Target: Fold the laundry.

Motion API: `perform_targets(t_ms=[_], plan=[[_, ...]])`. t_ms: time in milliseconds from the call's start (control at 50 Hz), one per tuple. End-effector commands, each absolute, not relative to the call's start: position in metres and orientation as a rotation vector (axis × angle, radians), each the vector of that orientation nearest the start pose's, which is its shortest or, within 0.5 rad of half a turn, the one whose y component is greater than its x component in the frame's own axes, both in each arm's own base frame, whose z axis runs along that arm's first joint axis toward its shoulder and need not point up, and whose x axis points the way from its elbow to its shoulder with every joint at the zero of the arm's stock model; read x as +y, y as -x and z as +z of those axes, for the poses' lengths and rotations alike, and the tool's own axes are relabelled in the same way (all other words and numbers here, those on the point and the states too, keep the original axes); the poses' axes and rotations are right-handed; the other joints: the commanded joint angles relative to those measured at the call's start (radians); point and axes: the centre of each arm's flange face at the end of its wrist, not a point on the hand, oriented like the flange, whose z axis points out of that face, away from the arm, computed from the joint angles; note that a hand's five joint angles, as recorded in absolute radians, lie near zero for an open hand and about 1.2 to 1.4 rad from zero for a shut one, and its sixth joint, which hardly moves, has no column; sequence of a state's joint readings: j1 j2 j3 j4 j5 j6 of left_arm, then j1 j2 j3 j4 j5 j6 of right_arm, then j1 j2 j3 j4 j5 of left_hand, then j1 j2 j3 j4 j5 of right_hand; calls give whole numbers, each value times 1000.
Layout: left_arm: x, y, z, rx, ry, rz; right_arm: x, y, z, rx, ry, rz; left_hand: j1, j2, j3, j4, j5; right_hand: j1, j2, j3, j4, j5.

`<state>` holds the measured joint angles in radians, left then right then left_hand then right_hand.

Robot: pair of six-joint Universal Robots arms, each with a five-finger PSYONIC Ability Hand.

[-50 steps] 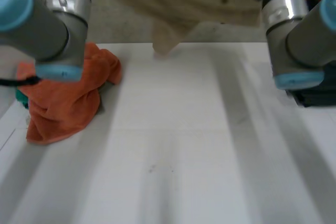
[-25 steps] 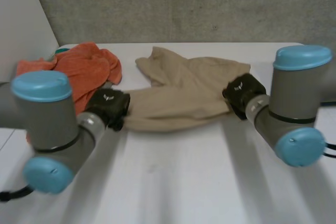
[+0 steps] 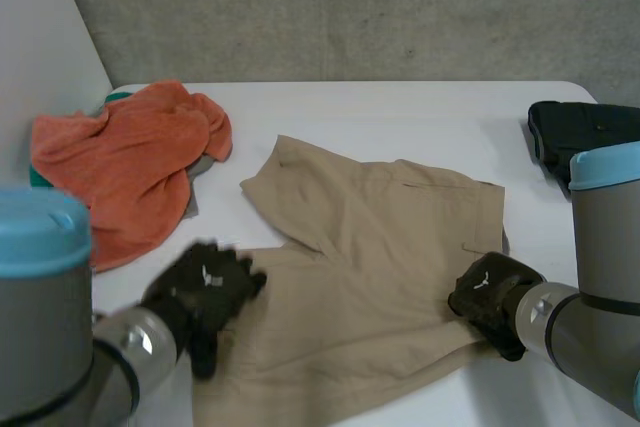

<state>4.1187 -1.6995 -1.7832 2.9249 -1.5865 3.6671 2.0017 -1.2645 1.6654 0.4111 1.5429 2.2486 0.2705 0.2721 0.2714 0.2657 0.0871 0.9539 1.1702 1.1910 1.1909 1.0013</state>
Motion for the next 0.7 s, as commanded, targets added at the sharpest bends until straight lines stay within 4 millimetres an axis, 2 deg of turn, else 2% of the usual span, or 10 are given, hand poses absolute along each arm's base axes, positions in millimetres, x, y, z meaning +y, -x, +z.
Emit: perform_targets(t_ms=[20, 40, 100, 120, 260, 340, 400, 500, 700], plan=[[-215, 276, 240, 2100, -1227, -2005, -194, -238, 173, 2384, 1865, -1255, 19, 18, 18, 24, 28, 442, 226, 205, 205, 220], [-228, 283, 237, 2081, -1238, -2043, -195, -238, 172, 2384, 1864, -1262, 60, 58, 59, 65, 69, 442, 226, 205, 205, 220], [-246, 299, 229, 2056, -1295, -2098, -195, -238, 171, 2381, 1861, -1279, 104, 103, 103, 109, 113, 442, 226, 205, 205, 220], [-258, 307, 225, 2046, -1323, -2122, -196, -239, 171, 2379, 1860, -1286, 125, 123, 124, 130, 134, 442, 226, 205, 205, 220], [-322, 326, 189, 2054, -1384, -2141, -200, -240, 170, 2373, 1852, -1327, 298, 296, 297, 303, 307, 442, 226, 205, 205, 220], [-342, 338, 174, 2039, -1440, -2178, -200, -239, 168, 2374, 1850, -1332, 389, 387, 388, 394, 398, 442, 226, 205, 205, 220], [-349, 345, 163, 2043, -1484, -2187, -200, -239, 167, 2374, 1851, -1330, 413, 411, 412, 417, 422, 442, 226, 205, 205, 220], [-351, 348, 132, 2200, -1578, -2014, -203, -236, 165, 2395, 1836, -1318, 369, 367, 368, 374, 378, 442, 226, 205, 205, 220], [-355, 350, 118, 2200, -1652, -1920, -207, -232, 165, 2415, 1820, -1322, 295, 294, 294, 300, 304, 442, 226, 205, 205, 220]])
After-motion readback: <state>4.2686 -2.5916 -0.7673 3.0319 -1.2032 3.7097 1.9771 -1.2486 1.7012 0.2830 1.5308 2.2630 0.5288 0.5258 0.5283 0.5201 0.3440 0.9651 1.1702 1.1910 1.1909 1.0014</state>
